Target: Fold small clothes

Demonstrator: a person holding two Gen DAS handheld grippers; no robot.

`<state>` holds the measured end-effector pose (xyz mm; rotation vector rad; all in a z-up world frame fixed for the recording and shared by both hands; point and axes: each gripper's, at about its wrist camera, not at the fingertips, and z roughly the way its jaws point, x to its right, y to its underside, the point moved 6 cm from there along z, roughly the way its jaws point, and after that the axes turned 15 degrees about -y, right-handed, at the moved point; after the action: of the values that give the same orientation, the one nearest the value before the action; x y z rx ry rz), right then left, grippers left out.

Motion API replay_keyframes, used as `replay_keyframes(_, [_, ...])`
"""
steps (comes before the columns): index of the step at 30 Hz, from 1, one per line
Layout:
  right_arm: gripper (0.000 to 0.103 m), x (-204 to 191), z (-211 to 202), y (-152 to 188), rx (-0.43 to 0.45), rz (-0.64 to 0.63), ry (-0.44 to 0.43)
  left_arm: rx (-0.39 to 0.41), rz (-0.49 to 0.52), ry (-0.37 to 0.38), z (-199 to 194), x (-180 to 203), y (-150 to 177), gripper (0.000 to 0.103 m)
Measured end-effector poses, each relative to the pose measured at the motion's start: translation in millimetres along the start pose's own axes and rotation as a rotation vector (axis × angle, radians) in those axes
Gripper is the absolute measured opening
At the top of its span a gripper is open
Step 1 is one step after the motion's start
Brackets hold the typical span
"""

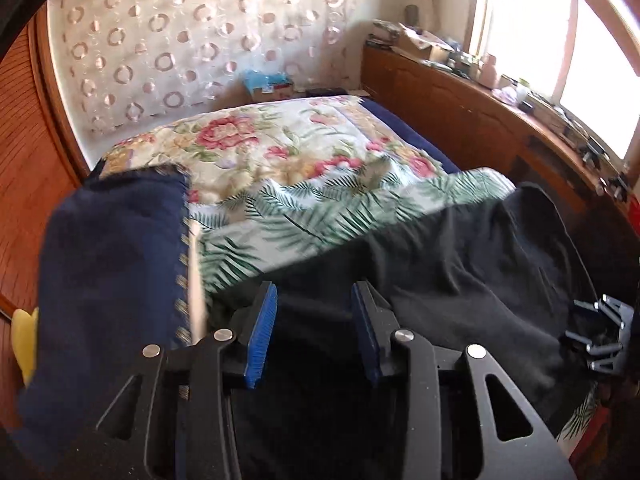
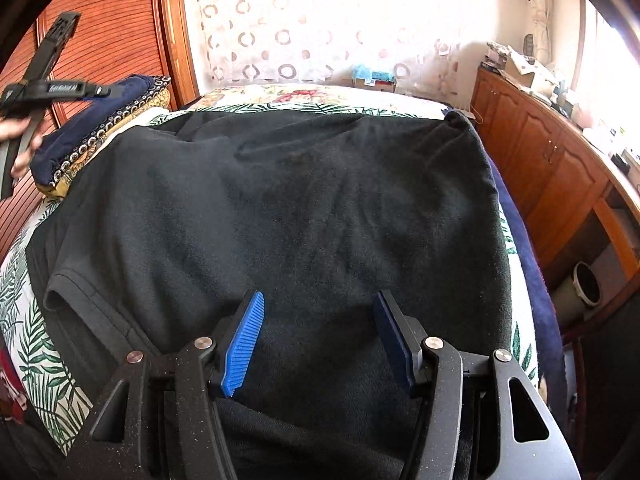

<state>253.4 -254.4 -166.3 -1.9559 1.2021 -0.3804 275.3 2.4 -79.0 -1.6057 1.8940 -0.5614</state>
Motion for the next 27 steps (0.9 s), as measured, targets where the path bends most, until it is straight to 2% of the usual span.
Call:
replay_keyframes(3, [0.059, 1.3, 1.0, 0.8, -0.003, -0.005, 0.007, -0.062, 0.003, -0.007, 15.0, 10.1, 15.1, 0.04])
replay_keyframes(7, [0.059, 7.2, 1.8, 0.2, -0.003, -0.006, 0.004, -0.153, -0.073, 0.036, 41.9, 13.1, 29.0, 0.04])
replay_keyframes(11, [0.059, 7.9, 1.1, 0.5, -0.003, -0.006, 0.001, -0.186, -0.13, 0.081, 55.3, 18.3, 34.2, 0.04])
replay_keyframes(15, [0.059, 7.4, 0.7, 0.6, -0.002, -0.006, 0.001, -0.16, -0.158, 0.09, 53.4, 23.6, 30.0, 0.039])
replay_keyframes(16, [0.059, 8.5, 0.6, 0.5, -0.002, -0.007, 0.0, -0.144, -0.149, 0.096, 52.2, 25.4, 28.9, 0.027])
replay_keyframes(17, [0.059, 8.4, 0.7, 0.5, -0.002, -0.007, 0.0, -0.136, -0.125, 0.105, 50.0, 29.1, 28.1, 0.0])
replay_keyframes(19, [0.059, 8.0, 0.5, 0.7, -0.002, -0.006, 0.0, -0.131, -0.088, 0.108, 44.9, 32.7, 24.6, 0.0])
replay_keyframes(21, [0.059, 8.0, 0.4, 0.7, -0.001, -0.008, 0.001, -0.076, -0.053, 0.08, 31.1, 27.9, 12.7, 0.0])
replay_keyframes(25, [0.059, 8.3, 0.1, 0.7, -0.001, -0.01, 0.001, 0.015, -0.131, 0.006, 3.4, -18.9, -30.7, 0.0])
replay_keyframes(27, [0.059, 8.7, 0.1, 0.7, -0.002, -0.012, 0.003, 0.032, -0.15, -0.021, -2.6, -38.3, -45.1, 0.0])
